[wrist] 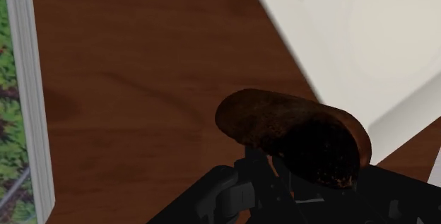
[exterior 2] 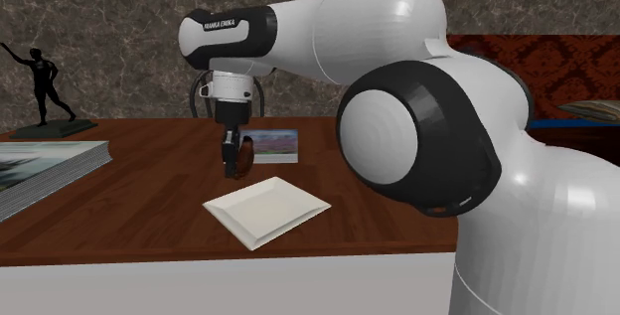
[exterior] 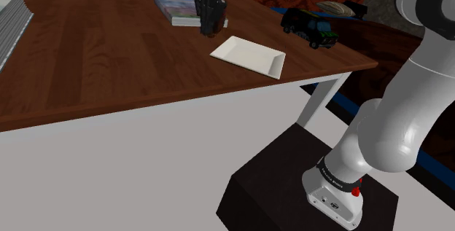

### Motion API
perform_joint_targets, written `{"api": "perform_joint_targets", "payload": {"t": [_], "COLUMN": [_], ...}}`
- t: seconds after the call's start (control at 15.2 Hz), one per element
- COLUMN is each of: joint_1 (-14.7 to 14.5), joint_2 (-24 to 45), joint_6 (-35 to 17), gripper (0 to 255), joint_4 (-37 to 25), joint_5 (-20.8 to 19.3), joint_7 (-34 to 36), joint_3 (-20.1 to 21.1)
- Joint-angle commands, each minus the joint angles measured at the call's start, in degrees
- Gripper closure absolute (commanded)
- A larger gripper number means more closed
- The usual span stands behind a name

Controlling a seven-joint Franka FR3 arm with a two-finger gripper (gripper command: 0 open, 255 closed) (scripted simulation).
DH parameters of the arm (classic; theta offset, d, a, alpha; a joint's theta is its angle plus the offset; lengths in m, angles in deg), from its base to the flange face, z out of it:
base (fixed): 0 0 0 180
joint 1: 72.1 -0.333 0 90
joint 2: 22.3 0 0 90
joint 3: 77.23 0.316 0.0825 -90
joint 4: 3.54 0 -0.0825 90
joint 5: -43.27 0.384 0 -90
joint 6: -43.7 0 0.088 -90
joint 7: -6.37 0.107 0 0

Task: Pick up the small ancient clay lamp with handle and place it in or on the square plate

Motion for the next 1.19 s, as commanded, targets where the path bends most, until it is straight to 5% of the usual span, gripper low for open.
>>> {"api": "perform_joint_targets", "payload": {"t": [0.0, 0.73, 1.12], "joint_1": [0.04, 0.04, 0.53], "joint_2": [0.32, 3.69, -12.34], "joint_6": [1.75, 10.89, 7.16], "gripper": [255, 255, 255], "joint_4": [-2.0, -14.61, 5.29], "joint_5": [-0.03, -0.07, 0.92], "joint_7": [0.21, 1.65, 0.24], "joint_3": [-0.03, 0.02, -0.41]}}
